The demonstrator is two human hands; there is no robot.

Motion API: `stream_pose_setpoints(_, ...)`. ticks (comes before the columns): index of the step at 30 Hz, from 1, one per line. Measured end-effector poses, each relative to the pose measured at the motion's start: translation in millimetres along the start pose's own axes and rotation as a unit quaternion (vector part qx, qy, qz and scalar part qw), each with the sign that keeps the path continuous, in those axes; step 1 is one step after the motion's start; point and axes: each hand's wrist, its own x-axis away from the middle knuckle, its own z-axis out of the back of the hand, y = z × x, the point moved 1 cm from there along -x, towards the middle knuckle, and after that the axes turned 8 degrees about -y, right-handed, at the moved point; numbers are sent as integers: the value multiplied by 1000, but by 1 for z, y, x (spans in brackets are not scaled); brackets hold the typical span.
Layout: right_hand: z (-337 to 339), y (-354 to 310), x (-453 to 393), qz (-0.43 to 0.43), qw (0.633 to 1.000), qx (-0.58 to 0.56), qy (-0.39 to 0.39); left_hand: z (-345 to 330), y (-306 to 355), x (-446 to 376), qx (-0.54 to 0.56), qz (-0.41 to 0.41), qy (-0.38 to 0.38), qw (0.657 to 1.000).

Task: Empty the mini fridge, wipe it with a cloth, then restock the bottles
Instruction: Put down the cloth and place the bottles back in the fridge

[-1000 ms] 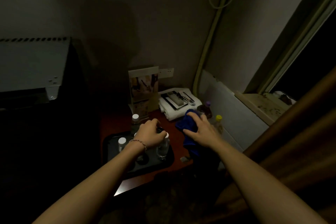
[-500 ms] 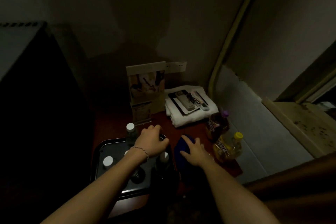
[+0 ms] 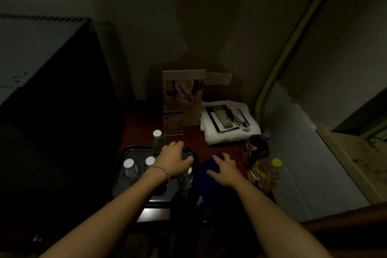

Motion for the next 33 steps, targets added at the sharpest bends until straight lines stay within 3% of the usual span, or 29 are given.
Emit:
stream_pose_setpoints(8,54,-90,63,90,986,44,133,59,-13,60,-9,10,101,995)
stream_pose_setpoints(14,66,-166,108,114,969,128,177,116,-30,104,-46,-13,146,988)
stream_pose_setpoints(25,28,-298,205,99,959,107,244,200,-94,203,-83,-108,171,976)
stream_pose_setpoints(33,6,-361,259,112,949,123,268,256,-159,271,-97,-88,188,973)
